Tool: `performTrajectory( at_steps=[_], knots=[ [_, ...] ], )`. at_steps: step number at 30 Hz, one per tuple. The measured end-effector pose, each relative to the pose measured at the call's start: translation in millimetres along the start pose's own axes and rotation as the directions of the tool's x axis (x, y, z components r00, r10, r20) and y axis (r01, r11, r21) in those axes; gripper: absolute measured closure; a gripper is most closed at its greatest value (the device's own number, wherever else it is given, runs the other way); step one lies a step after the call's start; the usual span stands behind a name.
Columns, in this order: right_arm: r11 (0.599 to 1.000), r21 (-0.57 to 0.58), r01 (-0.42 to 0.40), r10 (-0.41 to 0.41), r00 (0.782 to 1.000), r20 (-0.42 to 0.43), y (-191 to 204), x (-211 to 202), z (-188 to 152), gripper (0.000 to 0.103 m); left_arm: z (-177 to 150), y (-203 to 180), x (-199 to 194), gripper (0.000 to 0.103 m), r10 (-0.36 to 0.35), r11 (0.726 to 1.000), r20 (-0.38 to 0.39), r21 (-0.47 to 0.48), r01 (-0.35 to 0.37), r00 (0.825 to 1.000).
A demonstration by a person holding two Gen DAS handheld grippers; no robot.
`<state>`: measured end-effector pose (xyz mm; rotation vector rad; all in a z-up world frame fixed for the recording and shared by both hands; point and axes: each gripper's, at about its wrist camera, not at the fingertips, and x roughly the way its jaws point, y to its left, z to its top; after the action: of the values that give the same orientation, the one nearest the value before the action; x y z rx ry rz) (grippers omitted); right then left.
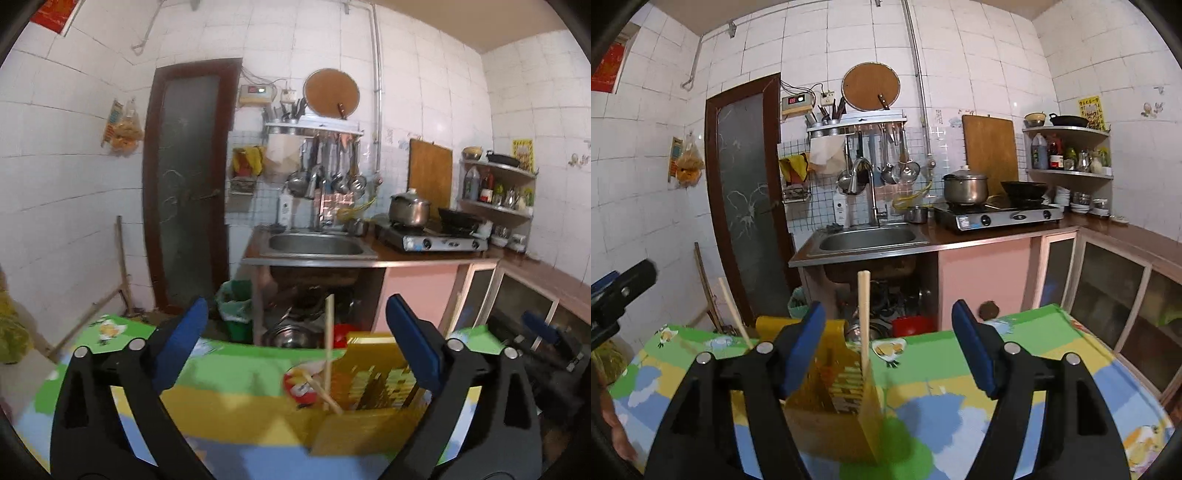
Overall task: Organize utensils
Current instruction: 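Open the right gripper to drop the chopstick into the holder, then move the right tool back down to the remaining chopsticks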
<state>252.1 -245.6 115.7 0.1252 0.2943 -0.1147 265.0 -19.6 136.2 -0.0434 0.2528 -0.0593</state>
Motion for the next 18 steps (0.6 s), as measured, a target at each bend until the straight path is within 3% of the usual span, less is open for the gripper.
performTrajectory(
  at_steps=[5, 11, 18],
  knots=[
    [1.0, 0.006, 0.017, -0.016, 0.996, -0.088, -12, -34, -16, 0.029, -23, 28, -30, 0.005, 0.076, 0.997, -0.094, 0.008, -0.076, 0.993],
    [0.998, -0.035, 0.043, -0.048, 0.984, -0.173, -15, -53, -54, 0.028, -70, 47, -43, 0.005, 0.075, 0.997, -0.213, 0.007, -0.075, 0.974],
    [0.997, -0.054, 0.049, -0.063, 0.955, -0.291, -14, -58, -103, 0.028, -119, 45, -45, 0.005, 0.054, 0.999, -0.313, 0.013, -0.053, 0.948]
  ],
)
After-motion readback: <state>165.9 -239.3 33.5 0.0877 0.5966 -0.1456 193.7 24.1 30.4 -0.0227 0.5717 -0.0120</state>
